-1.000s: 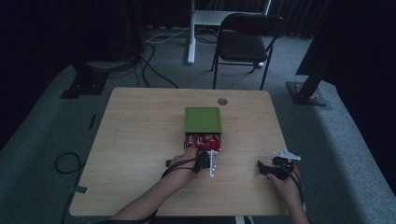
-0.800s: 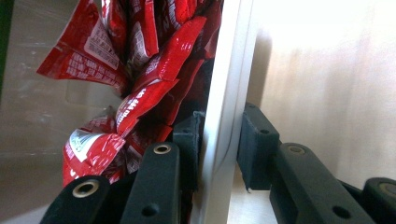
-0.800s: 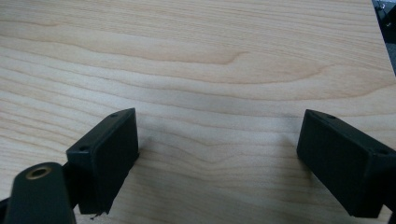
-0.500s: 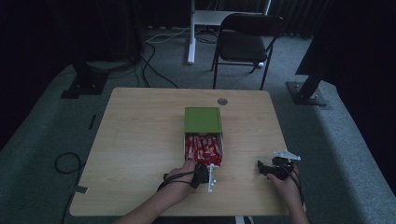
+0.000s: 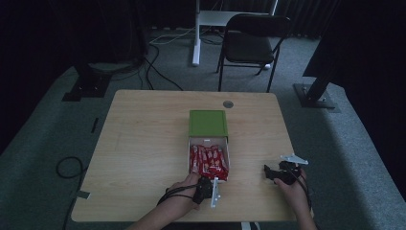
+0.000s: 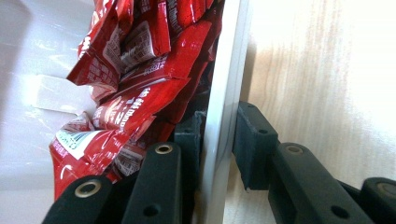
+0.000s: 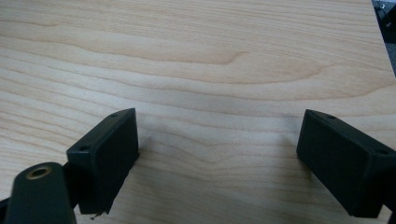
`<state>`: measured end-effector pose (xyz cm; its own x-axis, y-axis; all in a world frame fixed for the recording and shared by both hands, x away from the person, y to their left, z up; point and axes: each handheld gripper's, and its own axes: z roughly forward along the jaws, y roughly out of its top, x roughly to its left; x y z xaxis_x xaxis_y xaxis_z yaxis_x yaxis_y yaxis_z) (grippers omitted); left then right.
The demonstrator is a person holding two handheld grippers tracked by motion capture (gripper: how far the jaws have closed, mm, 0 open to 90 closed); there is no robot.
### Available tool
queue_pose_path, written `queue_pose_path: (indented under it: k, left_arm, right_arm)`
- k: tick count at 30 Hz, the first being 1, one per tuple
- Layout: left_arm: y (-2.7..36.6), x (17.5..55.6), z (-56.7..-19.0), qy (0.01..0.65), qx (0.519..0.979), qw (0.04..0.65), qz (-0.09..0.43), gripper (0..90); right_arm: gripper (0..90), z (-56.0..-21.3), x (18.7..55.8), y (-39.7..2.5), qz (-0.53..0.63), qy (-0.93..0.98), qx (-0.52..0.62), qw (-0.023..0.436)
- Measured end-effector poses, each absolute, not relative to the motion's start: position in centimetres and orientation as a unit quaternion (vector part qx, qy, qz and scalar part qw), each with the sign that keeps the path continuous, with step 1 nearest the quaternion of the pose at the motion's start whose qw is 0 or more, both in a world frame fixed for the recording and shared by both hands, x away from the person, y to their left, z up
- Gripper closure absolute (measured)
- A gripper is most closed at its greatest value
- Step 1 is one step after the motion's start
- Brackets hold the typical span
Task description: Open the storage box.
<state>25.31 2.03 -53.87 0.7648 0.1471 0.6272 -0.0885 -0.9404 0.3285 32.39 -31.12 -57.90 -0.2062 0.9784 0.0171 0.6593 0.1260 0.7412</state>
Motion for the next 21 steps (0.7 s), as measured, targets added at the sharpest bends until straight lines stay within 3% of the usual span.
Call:
queue_pose_path:
  k: [9, 21]
  left_arm:
    - [2.5, 25.2, -53.5, 0.032, 0.929, 0.193, 0.314, 67.9]
    - [4.7, 24.4, -50.6, 0.071, 0.927, 0.271, 0.248, 64.5]
  right_arm:
    - [12.2, -57.9, 32.4, -31.1, 0.320, 0.708, 0.579, 0.249]
    - [12.2, -57.9, 32.4, -31.1, 0.320, 0.708, 0.579, 0.249]
